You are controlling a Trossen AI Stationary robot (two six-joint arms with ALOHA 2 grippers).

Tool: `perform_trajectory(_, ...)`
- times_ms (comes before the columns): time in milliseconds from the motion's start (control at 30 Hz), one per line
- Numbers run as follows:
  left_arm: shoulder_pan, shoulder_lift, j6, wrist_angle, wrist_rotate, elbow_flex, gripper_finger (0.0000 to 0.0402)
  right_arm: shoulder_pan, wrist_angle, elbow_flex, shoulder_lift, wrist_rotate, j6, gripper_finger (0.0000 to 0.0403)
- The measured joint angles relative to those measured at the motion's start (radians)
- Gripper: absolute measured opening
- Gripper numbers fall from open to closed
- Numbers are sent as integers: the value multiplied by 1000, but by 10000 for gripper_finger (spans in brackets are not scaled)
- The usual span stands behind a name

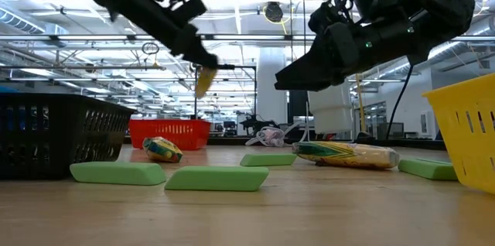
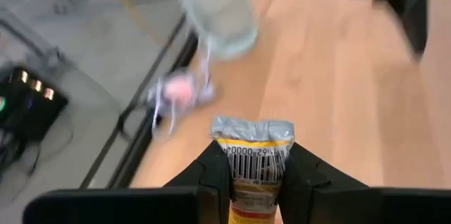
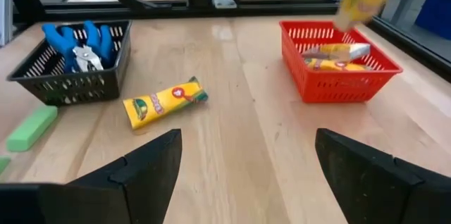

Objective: Pick & Place School Supplies
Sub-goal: Put the crayon box into the red bin

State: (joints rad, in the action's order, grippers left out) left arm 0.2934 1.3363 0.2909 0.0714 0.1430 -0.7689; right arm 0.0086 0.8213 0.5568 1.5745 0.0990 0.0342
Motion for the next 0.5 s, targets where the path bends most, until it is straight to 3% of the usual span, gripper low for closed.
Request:
perform_trajectory(167,61,-11,13,-204,28,2,73,0,5,0,0,0,-5,313)
perform_trajectory(300,92,28,26,-276,72,1,73,0,19,0,0,0,-11,313)
perform_trajectory(500,117,110,79,-272,68,0,73,0,17,0,0,0,-12,313)
